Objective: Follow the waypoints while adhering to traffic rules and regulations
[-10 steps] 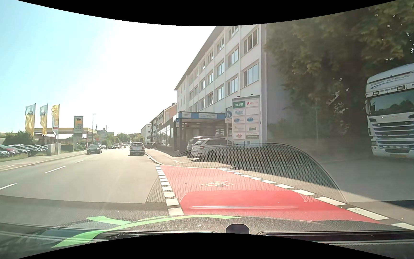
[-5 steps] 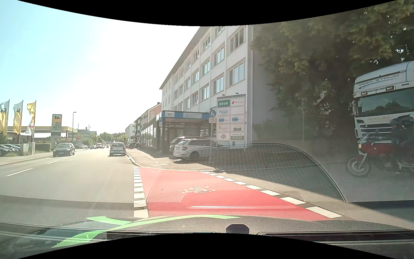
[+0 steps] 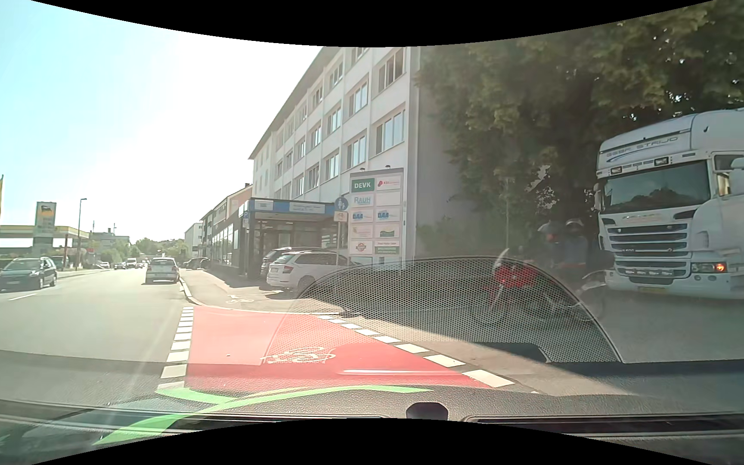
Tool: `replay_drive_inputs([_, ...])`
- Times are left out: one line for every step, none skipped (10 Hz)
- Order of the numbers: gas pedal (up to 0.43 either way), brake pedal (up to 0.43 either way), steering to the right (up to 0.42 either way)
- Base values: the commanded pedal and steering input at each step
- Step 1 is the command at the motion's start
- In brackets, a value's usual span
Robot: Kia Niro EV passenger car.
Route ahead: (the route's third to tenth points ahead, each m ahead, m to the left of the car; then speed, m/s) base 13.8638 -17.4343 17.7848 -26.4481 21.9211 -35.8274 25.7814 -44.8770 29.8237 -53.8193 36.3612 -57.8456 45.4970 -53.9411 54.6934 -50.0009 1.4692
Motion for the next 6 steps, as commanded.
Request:
replay_drive_inputs([0.11, 0.0, 0.679])
replay_drive_inputs([0.118, 0.0, 0.703])
replay_drive_inputs([0.15, 0.0, 0.717])
replay_drive_inputs([0.157, 0.0, 0.73])
replay_drive_inputs([0.169, 0.0, 0.742])
replay_drive_inputs([0.169, 0.0, 0.752])
